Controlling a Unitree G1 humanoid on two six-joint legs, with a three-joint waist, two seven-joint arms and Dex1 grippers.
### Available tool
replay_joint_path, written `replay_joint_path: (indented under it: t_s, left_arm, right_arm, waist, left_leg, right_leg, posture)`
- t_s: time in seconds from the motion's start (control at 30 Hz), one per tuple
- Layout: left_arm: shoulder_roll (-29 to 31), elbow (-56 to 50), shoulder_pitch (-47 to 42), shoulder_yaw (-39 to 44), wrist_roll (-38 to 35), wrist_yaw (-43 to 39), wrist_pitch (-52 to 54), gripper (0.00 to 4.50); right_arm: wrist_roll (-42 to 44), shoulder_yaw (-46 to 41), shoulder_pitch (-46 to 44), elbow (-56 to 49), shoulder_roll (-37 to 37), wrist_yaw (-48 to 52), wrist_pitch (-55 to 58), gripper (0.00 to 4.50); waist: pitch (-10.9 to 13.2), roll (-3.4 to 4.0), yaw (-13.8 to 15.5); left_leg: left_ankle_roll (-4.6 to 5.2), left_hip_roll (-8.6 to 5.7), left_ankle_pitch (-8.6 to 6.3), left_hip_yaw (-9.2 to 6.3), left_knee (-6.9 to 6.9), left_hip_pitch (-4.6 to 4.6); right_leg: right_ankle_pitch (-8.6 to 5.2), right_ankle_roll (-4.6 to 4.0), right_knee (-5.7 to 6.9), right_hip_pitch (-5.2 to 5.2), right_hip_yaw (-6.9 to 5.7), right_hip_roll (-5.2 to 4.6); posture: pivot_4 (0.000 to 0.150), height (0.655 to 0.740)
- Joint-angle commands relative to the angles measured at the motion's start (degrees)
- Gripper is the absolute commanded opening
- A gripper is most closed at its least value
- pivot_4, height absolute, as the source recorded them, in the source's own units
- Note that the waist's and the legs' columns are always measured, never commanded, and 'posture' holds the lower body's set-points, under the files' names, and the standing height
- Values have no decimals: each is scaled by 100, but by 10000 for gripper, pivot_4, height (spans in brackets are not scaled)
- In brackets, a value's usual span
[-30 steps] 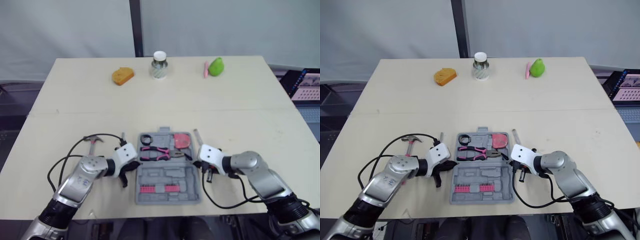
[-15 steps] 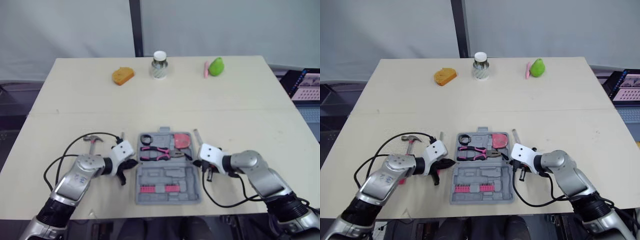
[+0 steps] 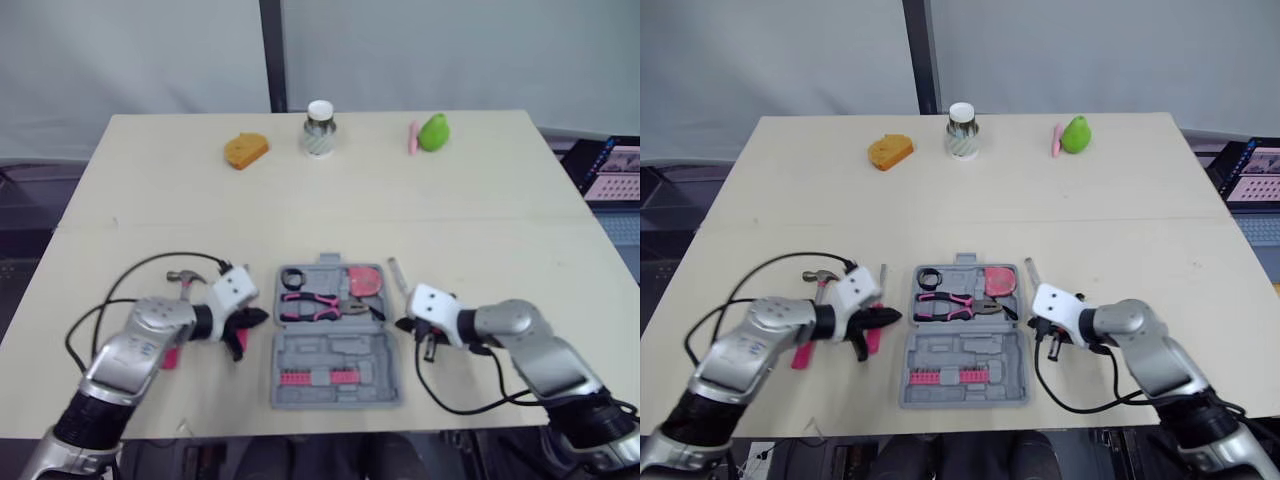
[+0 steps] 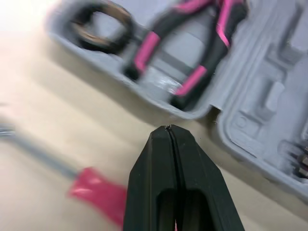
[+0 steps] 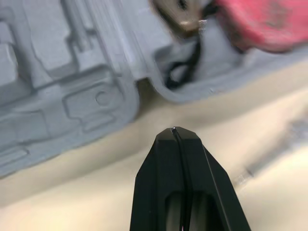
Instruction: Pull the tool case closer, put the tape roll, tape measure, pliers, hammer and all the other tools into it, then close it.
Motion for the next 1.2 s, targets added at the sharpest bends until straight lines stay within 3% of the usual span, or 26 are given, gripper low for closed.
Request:
replay_joint_path:
  t_s: [0.03,0.07,0.13,0.2,0.3,0.4,0.43,0.63,0.9,1.07,1.2]
  left_arm:
    - [297,-215,28,1036,-471,-124,139,161]
    - [365,-141,45,1424,-592,-92,218,2610]
    - [463,-24,139,2034,-769,-15,318,9102]
    - [553,158,354,2569,-786,86,273,20053]
    - [567,648,954,3608,-608,327,-93,31395]
    - [374,1229,1617,4479,-515,594,-737,44935]
    - [313,1357,1739,4614,-543,642,-914,45000]
    - [-352,2084,2117,5217,-632,1239,-2035,45000]
    - [-468,2189,2294,5167,-887,1473,-2130,45000]
    - [-519,1625,2153,4663,-1220,1270,-2015,45000]
    - [-479,215,2052,3358,-1639,524,-1897,45000]
  right_arm:
    - [1035,-1220,224,-472,-95,210,405,0]
    - [1294,-1606,376,-469,-185,311,510,0]
    - [1537,-2151,652,-340,-387,413,559,5528]
    - [1780,-2701,835,-48,-472,416,586,14770]
    - [1976,-3551,957,617,-454,186,394,25571]
    - [2072,-4093,973,1159,-335,-102,87,40110]
    - [2100,-4176,946,1266,-284,-193,13,44727]
    - [2025,-4571,809,2141,382,-1092,-822,44727]
    - [2054,-4338,949,2190,550,-1349,-1148,44727]
    - [2205,-4005,1028,1392,819,-1607,-797,44727]
    - [1969,-3205,1149,417,1147,-2077,-275,44727]
  waist:
    - [3,-1,-5]
    - [6,-1,-4]
    - [15,-9,3]
    - [20,-16,-1]
    - [22,-17,-11]
    - [26,-24,-51]
    - [27,-26,-58]
    - [26,-33,-7]
    - [27,-34,-33]
    - [27,-34,-23]
    - [27,-34,-1]
  left_leg:
    - [0,1,0,0,-2,0]
    - [0,1,0,0,-6,1]
    - [0,0,0,0,-11,1]
    - [0,0,0,-2,-11,2]
    - [0,0,0,2,-12,6]
    - [0,4,0,18,-40,17]
    - [0,5,0,23,-52,24]
    - [-1,7,1,30,-40,26]
    - [-1,8,0,31,-39,26]
    - [-2,9,0,31,-38,26]
    - [-2,8,0,22,-29,21]
  right_leg:
    - [0,0,0,0,0,0]
    - [0,0,-1,0,-1,0]
    - [0,0,-3,0,-1,0]
    - [0,0,-3,1,-1,0]
    - [0,0,-4,3,1,0]
    - [-1,-1,-7,-5,1,0]
    - [-1,-1,-10,-5,1,0]
    - [0,-1,-14,-2,5,-4]
    - [-1,-1,-7,-4,8,-3]
    - [0,-1,-5,-5,8,-3]
    - [0,-1,2,-4,12,-4]
  posture:
    - [1500,7400]
    - [1500,7400]
    - [1500,7400]
    - [1500,7400]
    - [1500,7400]
    - [1500,7400]
    - [1500,7400]
    - [1500,7400]
    - [1500,7400]
    - [1500,7400]
    - [1500,7400]
